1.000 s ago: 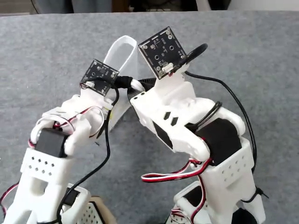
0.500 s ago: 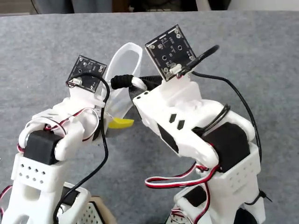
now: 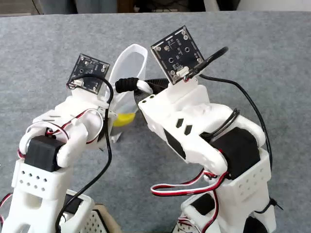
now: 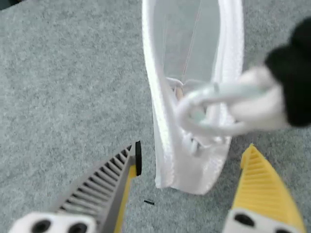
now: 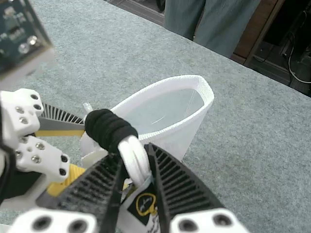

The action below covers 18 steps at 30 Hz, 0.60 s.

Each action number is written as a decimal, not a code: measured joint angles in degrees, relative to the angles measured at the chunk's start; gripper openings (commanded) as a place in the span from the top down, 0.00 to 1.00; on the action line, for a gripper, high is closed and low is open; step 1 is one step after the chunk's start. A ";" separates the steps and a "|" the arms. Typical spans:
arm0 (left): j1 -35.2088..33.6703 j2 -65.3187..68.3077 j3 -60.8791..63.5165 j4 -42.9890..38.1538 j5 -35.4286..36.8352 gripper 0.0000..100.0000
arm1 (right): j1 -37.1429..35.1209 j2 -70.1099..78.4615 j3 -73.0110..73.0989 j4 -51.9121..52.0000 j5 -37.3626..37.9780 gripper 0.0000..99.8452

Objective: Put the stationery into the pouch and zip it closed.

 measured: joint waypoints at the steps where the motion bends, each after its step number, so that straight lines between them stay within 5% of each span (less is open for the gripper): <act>1: 0.00 0.00 0.00 -0.44 0.00 0.67 | 0.00 0.00 0.00 0.00 0.00 0.99; 18: 0.00 0.00 3.96 -8.26 0.00 0.71 | 0.18 0.00 0.00 0.00 0.00 0.99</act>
